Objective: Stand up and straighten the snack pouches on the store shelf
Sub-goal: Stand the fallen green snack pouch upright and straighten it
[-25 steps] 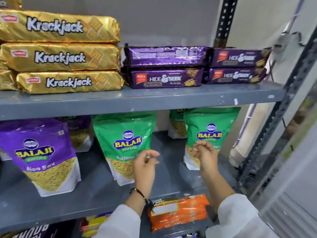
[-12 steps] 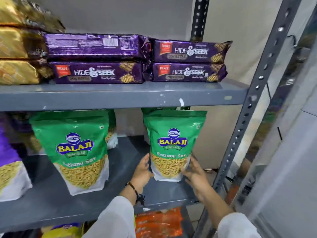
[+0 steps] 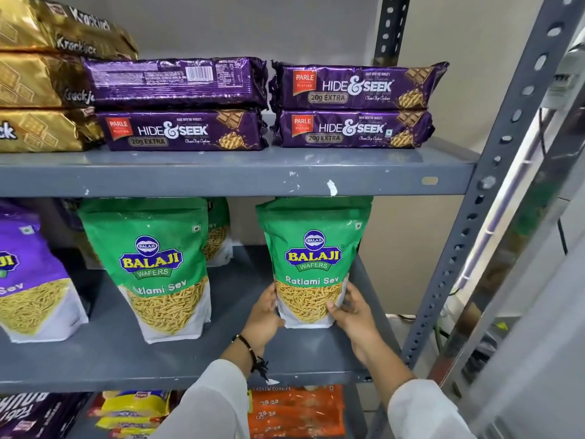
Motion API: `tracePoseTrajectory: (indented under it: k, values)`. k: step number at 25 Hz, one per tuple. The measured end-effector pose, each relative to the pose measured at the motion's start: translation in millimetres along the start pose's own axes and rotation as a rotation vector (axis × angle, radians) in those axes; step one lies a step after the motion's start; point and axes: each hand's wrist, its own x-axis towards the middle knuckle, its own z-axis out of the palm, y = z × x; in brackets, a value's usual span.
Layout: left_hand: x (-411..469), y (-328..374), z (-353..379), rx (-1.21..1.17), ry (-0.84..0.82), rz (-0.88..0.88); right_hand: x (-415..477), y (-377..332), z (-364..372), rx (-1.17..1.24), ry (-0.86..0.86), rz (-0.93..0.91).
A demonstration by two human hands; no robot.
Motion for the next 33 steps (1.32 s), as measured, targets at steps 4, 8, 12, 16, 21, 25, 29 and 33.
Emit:
tracePoseTrajectory:
  k: [4, 8, 12, 16, 21, 25, 29, 33]
  values:
    - [-4, -2, 2, 0.021, -0.005, -0.031, -4, -2, -4, -0.011, 0.026, 0.014]
    - [-7, -3, 6, -0.004, 0.0, -0.029, -10, -2, -6, -0.021, 0.038, 0.001]
    - [-14, -2, 8, -0.009, 0.0, -0.023, -17, -2, -6, -0.017, 0.056, -0.007]
    - [-22, -4, 8, -0.01, 0.0, 0.004, -26, 0, -4, 0.003, 0.073, -0.008]
    - [-31, 3, 14, -0.055, -0.008, 0.029, -29, -4, -3, -0.022, 0.073, -0.011]
    - [-32, 1, 14, -0.021, -0.01, 0.017, -30, -5, -3, -0.031, 0.075, -0.015]
    - [-25, -5, 11, -0.001, -0.019, 0.025, -33, -7, -2, -0.027, 0.066, -0.023]
    - [-15, -22, -6, 0.048, 0.156, 0.117, -40, -1, 5, 0.037, 0.339, -0.091]
